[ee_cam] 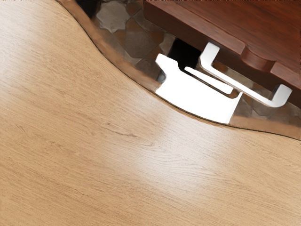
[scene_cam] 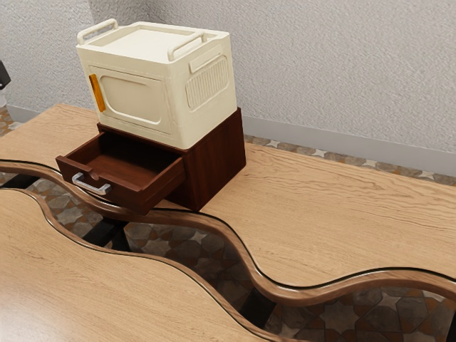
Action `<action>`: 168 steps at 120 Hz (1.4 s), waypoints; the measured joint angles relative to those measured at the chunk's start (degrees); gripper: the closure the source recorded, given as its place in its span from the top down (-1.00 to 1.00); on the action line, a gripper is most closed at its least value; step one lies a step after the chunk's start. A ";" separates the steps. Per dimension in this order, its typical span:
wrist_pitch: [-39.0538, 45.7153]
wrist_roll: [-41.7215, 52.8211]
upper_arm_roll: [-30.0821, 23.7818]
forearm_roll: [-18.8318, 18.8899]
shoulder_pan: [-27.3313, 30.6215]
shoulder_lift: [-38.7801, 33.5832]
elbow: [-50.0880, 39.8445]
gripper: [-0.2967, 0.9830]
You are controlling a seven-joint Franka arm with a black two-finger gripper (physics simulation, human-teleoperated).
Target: Push the drawer handle with one arm to close the drawer
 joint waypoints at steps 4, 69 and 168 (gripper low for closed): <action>0.00 0.00 -0.10 0.07 -0.15 -0.02 0.12 0.54; -3.49 -0.95 -23.28 2.73 11.12 -5.99 -13.79 -0.48; 53.89 -1.72 -8.10 15.34 0.75 4.81 -40.75 -0.69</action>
